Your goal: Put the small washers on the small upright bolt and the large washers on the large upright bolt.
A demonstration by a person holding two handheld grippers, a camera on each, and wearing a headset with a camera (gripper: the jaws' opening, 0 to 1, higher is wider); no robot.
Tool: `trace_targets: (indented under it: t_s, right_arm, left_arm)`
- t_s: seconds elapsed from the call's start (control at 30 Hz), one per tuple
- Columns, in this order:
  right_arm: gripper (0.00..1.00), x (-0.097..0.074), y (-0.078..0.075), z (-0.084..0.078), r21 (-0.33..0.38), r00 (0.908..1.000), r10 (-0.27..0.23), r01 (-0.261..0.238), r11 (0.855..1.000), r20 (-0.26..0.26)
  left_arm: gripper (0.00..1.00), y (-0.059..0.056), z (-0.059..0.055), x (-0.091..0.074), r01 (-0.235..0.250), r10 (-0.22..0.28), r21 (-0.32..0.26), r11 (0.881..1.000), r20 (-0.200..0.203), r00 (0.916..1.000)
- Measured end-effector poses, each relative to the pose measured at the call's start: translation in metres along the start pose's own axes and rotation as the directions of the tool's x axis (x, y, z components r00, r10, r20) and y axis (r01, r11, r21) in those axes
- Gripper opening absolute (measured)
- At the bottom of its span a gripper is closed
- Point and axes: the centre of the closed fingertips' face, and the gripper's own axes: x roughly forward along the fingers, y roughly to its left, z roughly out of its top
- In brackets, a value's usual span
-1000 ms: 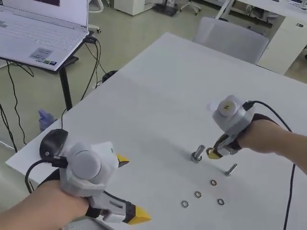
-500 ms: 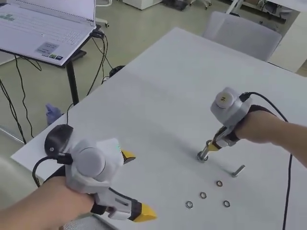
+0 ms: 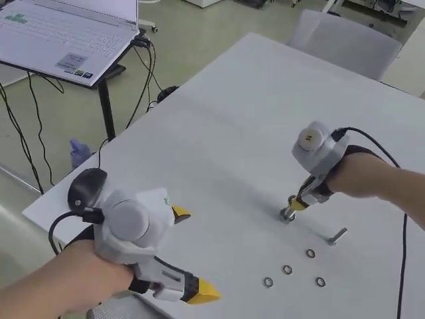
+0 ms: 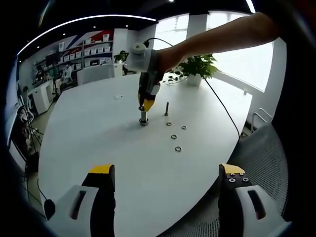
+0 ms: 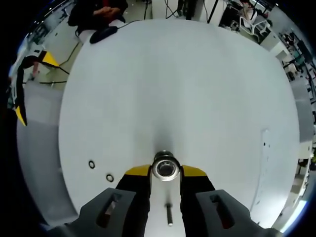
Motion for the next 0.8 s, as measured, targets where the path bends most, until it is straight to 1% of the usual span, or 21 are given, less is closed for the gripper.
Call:
trace_targets:
  t_s: [0.13,0.17,0.23,0.3,0.47,0.53,0.67,0.8]
  right_arm:
    - [0.22,0.005,-0.001,-0.001,-0.012,0.9999,0.001,-0.001,1.0,-0.013]
    - [0.22,0.005,-0.001,-0.001,-0.012,0.9999,0.001,-0.001,1.0,-0.014]
    - [0.22,0.007,-0.001,-0.001,-0.015,0.9998,-0.004,0.003,1.0,-0.02]
    - [0.22,0.01,-0.001,-0.002,-0.013,0.9996,-0.007,0.006,1.0,-0.028]
    - [0.22,0.016,-0.001,-0.003,-0.017,0.9996,-0.009,0.008,1.0,-0.027]
    - [0.22,0.022,-0.005,-0.003,-0.013,0.9996,-0.009,0.009,1.0,-0.027]
    - [0.22,0.03,-0.005,-0.004,-0.015,0.9995,-0.009,0.009,1.0,-0.03]
    - [0.22,0.036,-0.004,-0.005,-0.018,0.9992,-0.007,0.006,1.0,-0.039]
  left_arm:
    - [0.86,0.002,0.0,-0.001,-0.01,0.01,-0.007,1.0,0.006,0.9999]
    - [0.87,0.004,0.002,-0.002,-0.02,0.02,-0.007,1.0,0.013,0.9997]
    - [0.86,0.004,0.003,-0.003,-0.021,0.022,-0.011,1.0,0.015,0.9997]
    - [0.86,0.004,0.007,-0.004,-0.026,0.027,-0.007,1.0,0.025,0.9993]
    - [0.86,0.004,0.012,-0.002,-0.025,0.025,-0.006,1.0,0.031,0.9992]
    - [0.86,0.004,0.011,-0.001,-0.023,0.023,-0.004,1.0,0.024,0.9994]
    - [0.85,0.003,0.01,-0.001,-0.019,0.02,-0.008,1.0,0.02,0.9996]
    - [0.84,0.002,0.005,-0.002,-0.02,0.02,-0.014,1.0,0.007,0.9998]
